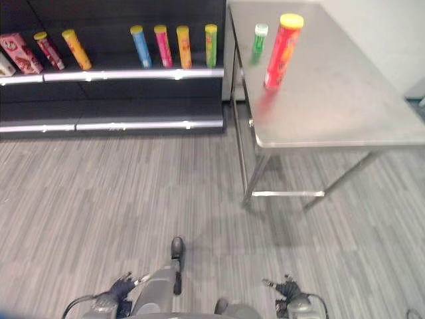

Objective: Put the goods on the table back onto the shelves and tidy them up.

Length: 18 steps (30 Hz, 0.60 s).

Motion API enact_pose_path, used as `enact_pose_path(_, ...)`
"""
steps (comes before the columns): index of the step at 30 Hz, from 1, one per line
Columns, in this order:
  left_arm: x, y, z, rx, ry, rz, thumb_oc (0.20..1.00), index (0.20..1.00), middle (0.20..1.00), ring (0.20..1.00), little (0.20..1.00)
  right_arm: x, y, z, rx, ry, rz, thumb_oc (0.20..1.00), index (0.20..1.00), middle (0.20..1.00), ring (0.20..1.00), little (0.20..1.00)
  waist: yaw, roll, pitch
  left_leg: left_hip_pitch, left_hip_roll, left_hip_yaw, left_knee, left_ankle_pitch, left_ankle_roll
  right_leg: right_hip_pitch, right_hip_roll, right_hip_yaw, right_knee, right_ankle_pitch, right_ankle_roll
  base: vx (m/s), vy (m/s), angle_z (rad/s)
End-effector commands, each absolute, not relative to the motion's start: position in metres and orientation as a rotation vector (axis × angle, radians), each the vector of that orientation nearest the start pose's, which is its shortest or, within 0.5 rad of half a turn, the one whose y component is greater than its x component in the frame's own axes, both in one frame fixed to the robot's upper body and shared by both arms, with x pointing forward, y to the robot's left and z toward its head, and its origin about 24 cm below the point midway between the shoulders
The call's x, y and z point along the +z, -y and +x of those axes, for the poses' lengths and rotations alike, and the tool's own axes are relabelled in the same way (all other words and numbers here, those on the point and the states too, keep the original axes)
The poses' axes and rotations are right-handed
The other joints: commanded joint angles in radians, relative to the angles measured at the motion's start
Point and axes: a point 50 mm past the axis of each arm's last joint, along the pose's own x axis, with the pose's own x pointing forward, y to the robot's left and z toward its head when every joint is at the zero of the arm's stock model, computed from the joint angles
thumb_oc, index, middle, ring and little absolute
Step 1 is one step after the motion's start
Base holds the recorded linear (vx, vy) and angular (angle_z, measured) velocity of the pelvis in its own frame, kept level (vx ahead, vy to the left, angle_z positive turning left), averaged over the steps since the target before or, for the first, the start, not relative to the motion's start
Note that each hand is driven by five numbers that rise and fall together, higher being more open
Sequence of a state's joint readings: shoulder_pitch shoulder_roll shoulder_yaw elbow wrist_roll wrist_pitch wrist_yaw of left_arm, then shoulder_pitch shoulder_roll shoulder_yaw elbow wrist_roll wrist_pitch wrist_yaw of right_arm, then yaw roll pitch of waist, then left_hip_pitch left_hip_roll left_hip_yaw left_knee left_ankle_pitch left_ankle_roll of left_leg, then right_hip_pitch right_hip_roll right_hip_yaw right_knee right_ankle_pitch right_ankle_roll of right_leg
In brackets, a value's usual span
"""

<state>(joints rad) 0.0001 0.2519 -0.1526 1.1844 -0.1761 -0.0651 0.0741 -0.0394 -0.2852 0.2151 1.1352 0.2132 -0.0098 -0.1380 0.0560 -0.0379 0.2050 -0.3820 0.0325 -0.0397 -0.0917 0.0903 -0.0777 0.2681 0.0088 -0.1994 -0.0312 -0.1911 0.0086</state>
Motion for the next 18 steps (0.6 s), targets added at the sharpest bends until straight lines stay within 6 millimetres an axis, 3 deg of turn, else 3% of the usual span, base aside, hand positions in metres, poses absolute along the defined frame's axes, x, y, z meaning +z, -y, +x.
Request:
enact_pose_path(1,-0.155,-0.240,0.102,0.197,-1.107,0.194,1.000,1.000,1.000,1.000,1.000,-0.140,0.247,0.139,-0.198,-1.018,-0.297,1.000,1.000,1.000,1.000,1.000,0.046,0.012,0.004,0.126,0.019,-0.013,0.004,0.090,-0.060,0.001,-0.056,0.079,-0.045,0.014,0.110,0.40,0.336,-0.93)
enact_pose_path(2,-0.154,-0.240,0.102,0.207,-1.102,0.184,1.000,1.000,1.000,1.000,1.000,-0.140,0.246,0.138,-0.189,-1.021,-0.303,1.000,1.000,1.000,1.000,1.000,0.050,0.014,0.003,0.131,0.020,-0.018,0.012,0.109,-0.061,0.006,-0.078,0.081,-0.030,0.014,0.121,0.40,0.377,-0.88)
enact_pose_path(4,-0.155,-0.244,0.098,0.234,-1.115,0.177,1.000,1.000,1.000,1.000,1.000,-0.142,0.245,0.137,-0.185,-1.030,-0.301,1.000,1.000,1.000,1.000,1.000,0.061,0.004,-0.020,0.161,0.012,-0.026,0.017,0.089,-0.049,-0.007,-0.142,0.098,0.021,0.045,0.162,0.38,0.353,-0.60)
enact_pose_path(6,-0.154,-0.249,0.096,0.254,-1.116,0.178,1.000,1.000,1.000,1.000,1.000,-0.144,0.244,0.132,-0.186,-1.045,-0.283,1.000,1.000,1.000,1.000,1.000,0.054,-0.011,-0.027,0.209,-0.006,-0.008,0.025,0.057,-0.022,-0.060,-0.205,0.119,0.146,0.144,0.198,0.28,0.285,-0.46)
enact_pose_path(7,-0.154,-0.249,0.096,0.254,-1.116,0.178,1.000,1.000,1.000,1.000,1.000,-0.144,0.244,0.132,-0.186,-1.045,-0.283,1.000,1.000,1.000,1.000,1.000,0.054,-0.010,-0.029,0.207,-0.004,-0.008,0.025,0.057,-0.022,-0.062,-0.204,0.120,0.145,0.145,0.198,0.23,0.351,-0.36)
enact_pose_path(8,-0.150,-0.255,0.103,0.258,-1.094,0.194,1.000,1.000,1.000,1.000,1.000,-0.144,0.244,0.132,-0.182,-1.049,-0.285,1.000,1.000,1.000,1.000,1.000,0.041,-0.008,-0.018,0.248,-0.031,-0.007,0.029,0.025,0.022,-0.150,-0.243,0.143,0.325,0.251,0.193,0.17,0.347,-0.24)
enact_pose_path(10,-0.144,-0.263,0.114,0.258,-1.066,0.229,1.000,1.000,1.000,1.000,1.000,-0.143,0.244,0.134,-0.214,-1.042,-0.259,1.000,1.000,1.000,1.000,1.000,0.016,0.010,0.012,0.307,-0.046,-0.008,0.016,-0.010,0.073,-0.257,-0.278,0.137,0.565,0.336,0.140,0.18,0.425,0.11)
enact_pose_path(12,-0.143,-0.267,0.116,0.258,-1.061,0.247,1.000,1.000,1.000,1.000,1.000,-0.144,0.243,0.131,-0.217,-1.048,-0.256,1.000,1.000,1.000,1.000,1.000,0.014,0.015,0.013,0.323,-0.038,0.002,0.012,-0.029,0.075,-0.274,-0.305,0.109,0.593,0.338,0.139,0.17,0.204,0.43)
enact_pose_path(13,-0.141,-0.267,0.119,0.254,-1.049,0.251,1.000,1.000,1.000,1.000,1.000,-0.146,0.243,0.127,-0.220,-1.062,-0.258,1.000,1.000,1.000,1.000,1.000,0.002,0.024,0.012,0.348,-0.026,0.013,0.013,-0.047,0.074,-0.298,-0.320,0.039,0.546,0.278,0.126,0.26,0.144,0.23)
enact_pose_path(15,-0.140,-0.267,0.124,0.244,-1.039,0.264,1.000,1.000,1.000,1.000,1.000,-0.148,0.245,0.122,-0.223,-1.088,-0.266,1.000,1.000,1.000,1.000,1.000,-0.009,0.022,0.016,0.367,-0.017,0.021,0.010,-0.069,0.064,-0.299,-0.282,-0.047,0.397,0.195,0.124,0.21,-0.022,-0.25)
enact_pose_path(16,-0.139,-0.267,0.127,0.239,-1.029,0.265,1.000,1.000,1.000,1.000,1.000,-0.149,0.246,0.118,-0.229,-1.114,-0.271,1.000,1.000,1.000,1.000,1.000,-0.020,0.008,0.023,0.382,-0.025,0.034,0.007,-0.082,0.057,-0.338,-0.217,-0.106,0.212,0.184,0.144,0.18,-0.116,-0.31)
enact_pose_path(17,-0.142,-0.270,0.119,0.232,-1.091,0.325,1.000,1.000,1.000,1.000,1.000,-0.150,0.252,0.113,-0.238,-1.139,-0.300,1.000,1.000,1.000,1.000,1.000,-0.037,0.002,0.031,0.391,-0.027,0.049,0.004,-0.089,0.053,-0.334,-0.179,-0.103,0.125,0.194,0.152,0.15,-0.095,-0.24)
enact_pose_path(18,-0.141,-0.270,0.120,0.220,-1.073,0.330,1.000,1.000,1.000,1.000,1.000,-0.152,0.254,0.107,-0.236,-1.173,-0.306,1.000,1.000,1.000,1.000,1.000,-0.030,0.000,0.032,0.385,-0.029,0.049,0.017,-0.086,0.053,-0.318,-0.180,-0.093,0.107,0.213,0.181,0.12,-0.027,-0.17)
